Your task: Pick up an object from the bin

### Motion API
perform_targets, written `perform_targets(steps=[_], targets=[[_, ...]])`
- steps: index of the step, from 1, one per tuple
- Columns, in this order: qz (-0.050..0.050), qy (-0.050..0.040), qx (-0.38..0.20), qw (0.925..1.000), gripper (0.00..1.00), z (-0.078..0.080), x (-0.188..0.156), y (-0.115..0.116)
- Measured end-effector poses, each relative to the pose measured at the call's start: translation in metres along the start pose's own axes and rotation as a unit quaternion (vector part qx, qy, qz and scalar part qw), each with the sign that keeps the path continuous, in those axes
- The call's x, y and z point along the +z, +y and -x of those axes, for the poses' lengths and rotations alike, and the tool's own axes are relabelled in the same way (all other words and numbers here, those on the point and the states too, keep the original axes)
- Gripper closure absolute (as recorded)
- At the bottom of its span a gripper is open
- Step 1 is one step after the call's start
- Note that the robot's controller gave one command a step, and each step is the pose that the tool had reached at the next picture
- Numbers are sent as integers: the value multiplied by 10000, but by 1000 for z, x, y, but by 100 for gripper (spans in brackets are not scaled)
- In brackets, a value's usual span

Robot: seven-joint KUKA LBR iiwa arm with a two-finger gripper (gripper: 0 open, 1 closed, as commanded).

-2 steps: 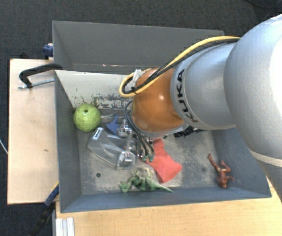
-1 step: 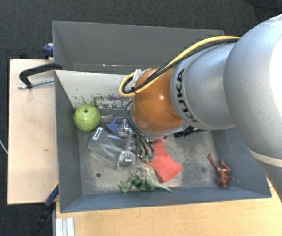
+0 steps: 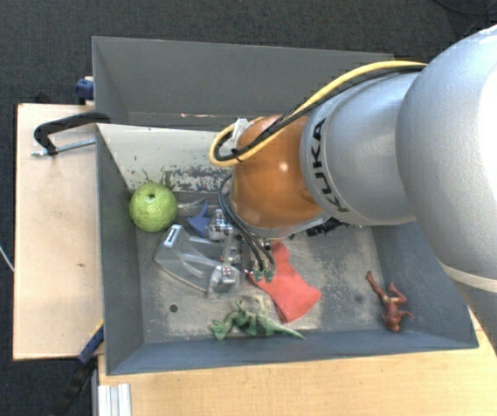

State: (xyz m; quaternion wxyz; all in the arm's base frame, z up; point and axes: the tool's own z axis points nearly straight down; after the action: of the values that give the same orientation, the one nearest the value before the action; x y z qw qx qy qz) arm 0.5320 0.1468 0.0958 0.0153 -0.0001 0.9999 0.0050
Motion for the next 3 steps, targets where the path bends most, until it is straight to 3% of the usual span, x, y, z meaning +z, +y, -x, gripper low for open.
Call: perform_targets(steps=[1,2,3], targets=[[-25,20,-155,9999,100,2,0,1],[-37,129,-99,9999,100,6,-32,2],[-38,129,71,9999,100,-4,-64,-1]])
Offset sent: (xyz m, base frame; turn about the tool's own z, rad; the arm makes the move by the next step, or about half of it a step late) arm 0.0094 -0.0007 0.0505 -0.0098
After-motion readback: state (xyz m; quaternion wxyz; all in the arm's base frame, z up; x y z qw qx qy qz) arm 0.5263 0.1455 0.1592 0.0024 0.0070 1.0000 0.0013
